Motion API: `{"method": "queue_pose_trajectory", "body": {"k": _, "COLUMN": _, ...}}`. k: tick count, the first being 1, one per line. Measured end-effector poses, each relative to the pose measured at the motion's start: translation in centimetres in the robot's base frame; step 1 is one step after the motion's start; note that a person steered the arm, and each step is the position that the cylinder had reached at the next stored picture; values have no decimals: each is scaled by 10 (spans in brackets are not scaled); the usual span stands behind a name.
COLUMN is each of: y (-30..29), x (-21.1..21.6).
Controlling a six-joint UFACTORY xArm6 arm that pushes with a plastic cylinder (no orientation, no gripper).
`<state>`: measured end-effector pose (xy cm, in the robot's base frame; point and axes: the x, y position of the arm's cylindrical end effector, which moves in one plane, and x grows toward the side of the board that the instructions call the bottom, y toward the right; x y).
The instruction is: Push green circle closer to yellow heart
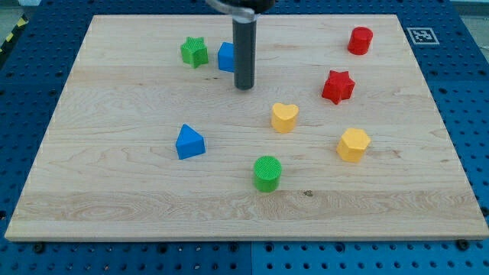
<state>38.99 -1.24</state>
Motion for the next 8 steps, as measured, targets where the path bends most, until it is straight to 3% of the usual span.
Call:
{"method": "queue_pose_trajectory", "body": {"k": 2, "y": -3, "x": 85}}
{"method": "queue_pose_trajectory", "body": {"k": 3, "y": 30, "x": 125}}
{"method": "queue_pose_trajectory", "body": {"k": 5, "y": 85, "x": 152}}
{"method": "queue_pose_trajectory", "body": {"k": 6, "y": 84, "x": 179}}
{"method": "queue_pose_trajectory", "body": {"k": 8, "y": 39, "x": 194}}
